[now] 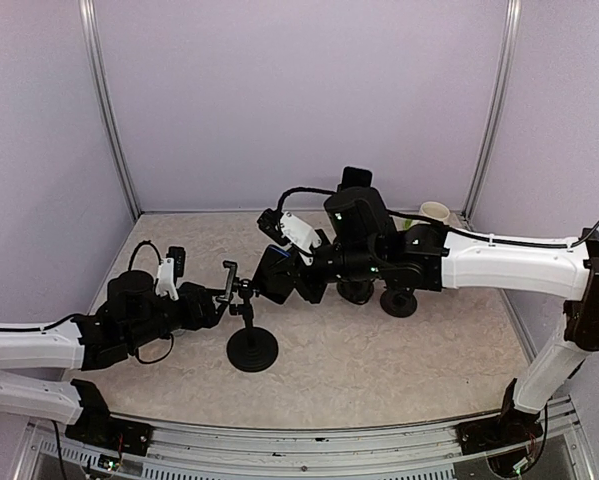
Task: Place the phone on the phone stand
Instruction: Adjust the phone stand at the center of the board.
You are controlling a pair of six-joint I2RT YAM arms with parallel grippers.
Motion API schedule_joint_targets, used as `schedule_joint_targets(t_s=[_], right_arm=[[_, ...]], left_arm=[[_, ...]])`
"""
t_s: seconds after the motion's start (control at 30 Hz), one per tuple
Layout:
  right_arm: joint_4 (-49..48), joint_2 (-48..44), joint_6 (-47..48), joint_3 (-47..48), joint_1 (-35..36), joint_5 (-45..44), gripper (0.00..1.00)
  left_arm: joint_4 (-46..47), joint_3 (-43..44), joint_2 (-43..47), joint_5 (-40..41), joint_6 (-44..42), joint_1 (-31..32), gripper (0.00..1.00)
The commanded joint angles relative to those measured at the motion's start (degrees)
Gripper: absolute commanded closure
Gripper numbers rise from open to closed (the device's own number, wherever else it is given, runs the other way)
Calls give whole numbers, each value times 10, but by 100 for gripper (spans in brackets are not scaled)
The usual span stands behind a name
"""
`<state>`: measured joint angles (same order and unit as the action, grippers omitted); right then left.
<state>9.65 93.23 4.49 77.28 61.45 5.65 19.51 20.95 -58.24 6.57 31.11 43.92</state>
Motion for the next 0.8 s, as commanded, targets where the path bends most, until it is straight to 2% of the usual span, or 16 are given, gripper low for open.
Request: schedule_joint_targets(t_s=[0.0,0.23,0.57,0.77], right_arm=[[-17,11,-11,33,2,-16,100],[-11,41,-9,66,2,-13,100],[-7,78,2,118,0,9,100],[1,67,2,114,-15,0,100]], left_arm=[[-8,-4,41,30,34,20,5],[-39,-14,81,56,71,55,5],[-43,-16,86,73,94,93,5],[-87,-2,106,114,97,115,4]])
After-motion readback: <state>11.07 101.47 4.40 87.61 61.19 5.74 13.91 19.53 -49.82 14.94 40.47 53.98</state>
